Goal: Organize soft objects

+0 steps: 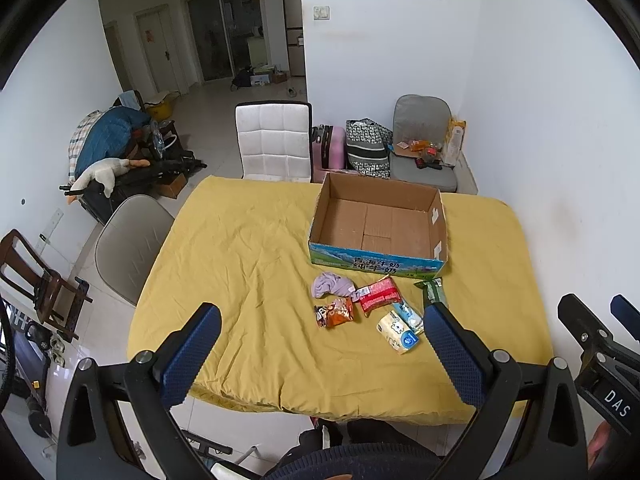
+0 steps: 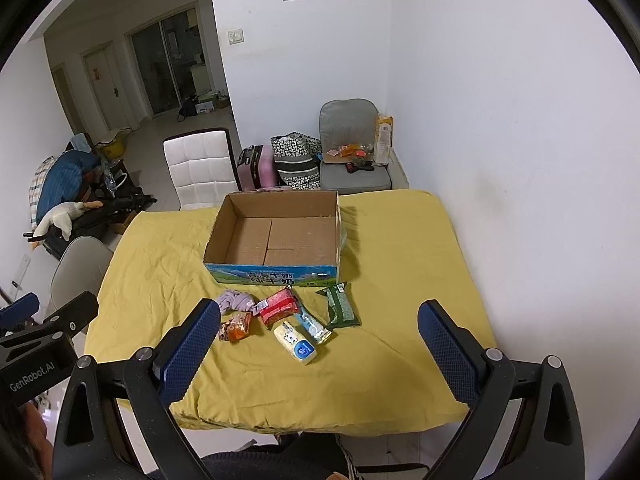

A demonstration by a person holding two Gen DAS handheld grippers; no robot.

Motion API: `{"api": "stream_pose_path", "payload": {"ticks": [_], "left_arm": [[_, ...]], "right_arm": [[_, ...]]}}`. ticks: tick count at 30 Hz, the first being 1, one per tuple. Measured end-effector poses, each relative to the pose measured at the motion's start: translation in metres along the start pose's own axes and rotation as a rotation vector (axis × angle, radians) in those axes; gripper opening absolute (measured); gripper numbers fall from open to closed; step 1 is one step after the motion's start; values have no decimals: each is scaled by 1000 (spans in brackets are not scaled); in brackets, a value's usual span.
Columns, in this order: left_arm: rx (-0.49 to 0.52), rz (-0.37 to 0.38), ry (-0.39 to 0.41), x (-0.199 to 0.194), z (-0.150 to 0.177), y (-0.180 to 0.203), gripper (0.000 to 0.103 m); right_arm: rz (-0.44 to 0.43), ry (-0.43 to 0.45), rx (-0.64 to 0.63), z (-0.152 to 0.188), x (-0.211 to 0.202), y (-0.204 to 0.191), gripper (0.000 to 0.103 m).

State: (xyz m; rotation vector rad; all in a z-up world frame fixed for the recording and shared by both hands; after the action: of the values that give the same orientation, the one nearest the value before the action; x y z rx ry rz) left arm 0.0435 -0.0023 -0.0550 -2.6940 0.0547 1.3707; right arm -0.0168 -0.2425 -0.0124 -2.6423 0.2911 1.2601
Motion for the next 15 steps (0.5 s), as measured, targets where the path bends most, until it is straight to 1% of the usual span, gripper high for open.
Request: {"api": "stream_pose_path", "payload": {"ticks": [6,15], "left_arm": [[1,4,-8,1,1,1,103],[14,22,-51,10,10,9,103]], "right_arm": [[-3,-1,3,-2,0,0,101],[-4,-13,4,1,0,3,101]]}}
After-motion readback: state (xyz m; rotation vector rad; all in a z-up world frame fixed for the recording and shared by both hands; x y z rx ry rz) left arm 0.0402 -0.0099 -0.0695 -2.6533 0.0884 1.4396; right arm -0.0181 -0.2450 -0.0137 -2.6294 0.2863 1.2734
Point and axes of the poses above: each gripper's, at about its wrist camera, not at the fingertips, and x roughly the way its jaws point, y to its right, z to its underside, the point moved 8 cm from there along x, roughly the way its jaws point, and after that the axes turned 7 degrees about x, right-handed, at the moved point
